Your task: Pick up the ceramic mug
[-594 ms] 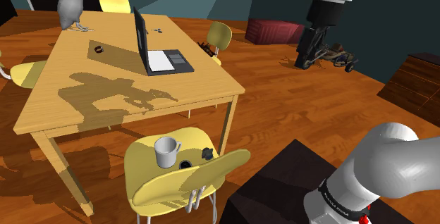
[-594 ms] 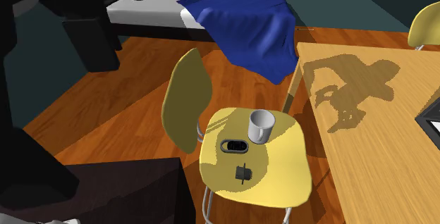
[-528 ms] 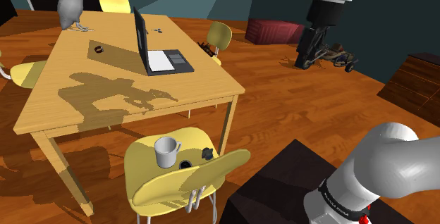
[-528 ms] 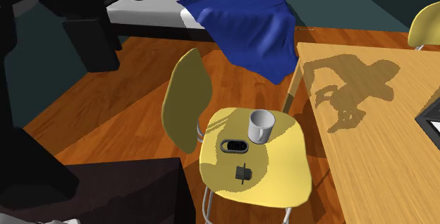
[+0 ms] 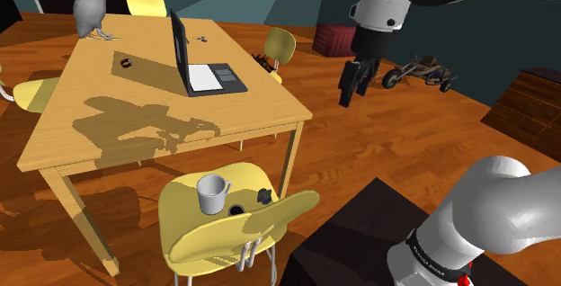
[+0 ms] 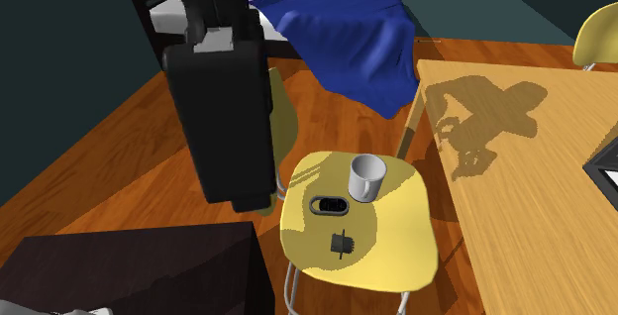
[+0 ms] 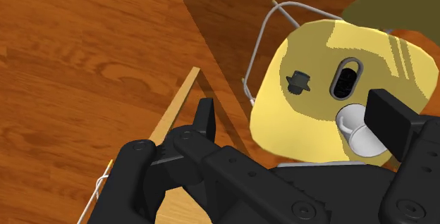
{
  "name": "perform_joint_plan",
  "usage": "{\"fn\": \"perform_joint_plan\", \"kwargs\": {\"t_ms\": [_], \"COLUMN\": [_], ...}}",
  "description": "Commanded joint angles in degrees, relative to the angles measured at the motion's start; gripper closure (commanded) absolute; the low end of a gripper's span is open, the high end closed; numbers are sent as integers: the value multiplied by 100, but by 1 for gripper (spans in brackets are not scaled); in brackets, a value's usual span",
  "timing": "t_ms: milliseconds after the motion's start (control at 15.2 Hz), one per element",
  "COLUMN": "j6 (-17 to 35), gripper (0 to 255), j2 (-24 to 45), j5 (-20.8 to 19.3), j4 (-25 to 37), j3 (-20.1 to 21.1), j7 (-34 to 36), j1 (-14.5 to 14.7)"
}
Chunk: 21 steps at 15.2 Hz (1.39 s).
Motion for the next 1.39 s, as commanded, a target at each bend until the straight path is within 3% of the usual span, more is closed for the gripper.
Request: {"fn": "perform_joint_plan", "kwargs": {"t_ms": [0,726,1320], "j6": [382,2064,3073], "gripper": [0,0,0], "j2": [261,2078,4056], "j5": [90,92,-727], "j4": [-107,32,829], "j3": [208,1192,1800], "j7": [187,1159,2281], "j1": [51,174,254]}}
